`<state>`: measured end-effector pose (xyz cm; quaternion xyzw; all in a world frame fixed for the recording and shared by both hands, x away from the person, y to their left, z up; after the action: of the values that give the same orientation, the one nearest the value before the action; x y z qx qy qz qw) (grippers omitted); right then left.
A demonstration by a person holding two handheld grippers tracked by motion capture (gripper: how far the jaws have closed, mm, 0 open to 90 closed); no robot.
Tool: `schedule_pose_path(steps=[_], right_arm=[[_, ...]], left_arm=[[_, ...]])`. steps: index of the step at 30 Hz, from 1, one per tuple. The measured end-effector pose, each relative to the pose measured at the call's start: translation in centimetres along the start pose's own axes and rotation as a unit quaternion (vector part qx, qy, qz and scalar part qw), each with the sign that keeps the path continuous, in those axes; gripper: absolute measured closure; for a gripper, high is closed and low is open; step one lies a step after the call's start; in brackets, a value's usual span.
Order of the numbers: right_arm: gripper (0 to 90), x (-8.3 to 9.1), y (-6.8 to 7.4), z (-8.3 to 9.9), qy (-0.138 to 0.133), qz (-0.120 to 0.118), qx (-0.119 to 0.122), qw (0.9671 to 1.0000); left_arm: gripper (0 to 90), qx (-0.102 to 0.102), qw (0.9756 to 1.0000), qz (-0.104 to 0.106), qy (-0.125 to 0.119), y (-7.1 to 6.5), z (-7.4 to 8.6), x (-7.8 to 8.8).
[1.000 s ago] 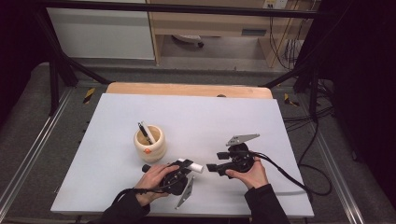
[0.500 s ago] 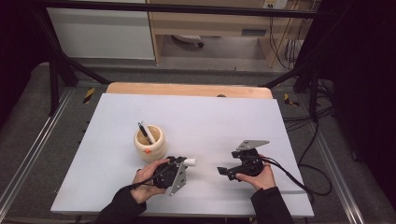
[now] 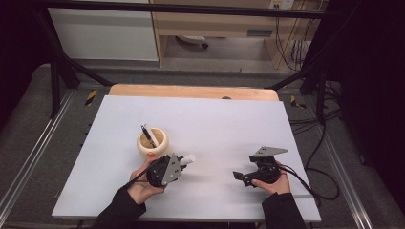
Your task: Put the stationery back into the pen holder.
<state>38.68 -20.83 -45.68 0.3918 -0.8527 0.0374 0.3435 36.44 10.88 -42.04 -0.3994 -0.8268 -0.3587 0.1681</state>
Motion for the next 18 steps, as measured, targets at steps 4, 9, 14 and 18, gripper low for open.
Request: schedule_pose_path(steps=[4,9,14,18], right_arm=[[1.1,0.7,-0.5,0.6,-0.004,0.008,0.004,1.0000],[1.2,1.3,-0.9,1.1,-0.012,0.008,-0.002,0.9999],[1.0,1.6,-1.0,1.4,-0.014,0.009,-0.002,0.9999],[1.0,1.7,-1.0,1.5,-0.010,0.011,-0.001,0.9999]], left_arm=[[69.8,0.033,0.9995,0.001,-0.002,0.6,0.1,0.5],[69.8,0.069,0.9976,0.000,-0.005,1.3,0.2,1.1],[69.8,0.119,0.9929,0.006,-0.005,1.9,0.3,1.6],[69.8,0.151,0.9884,0.003,-0.016,2.8,0.2,2.4]])
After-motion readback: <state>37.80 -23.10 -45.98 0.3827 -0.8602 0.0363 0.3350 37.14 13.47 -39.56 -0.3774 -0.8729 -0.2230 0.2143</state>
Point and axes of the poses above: each handheld gripper's, and its own axes: x roughly backward along the jaws, z roughly out of its underside, y roughly to its left, the point moved 3 cm from there along -x, roughly forward along the jaws, and after that the axes turned 2 degrees about -z, right-handed, at the moved point
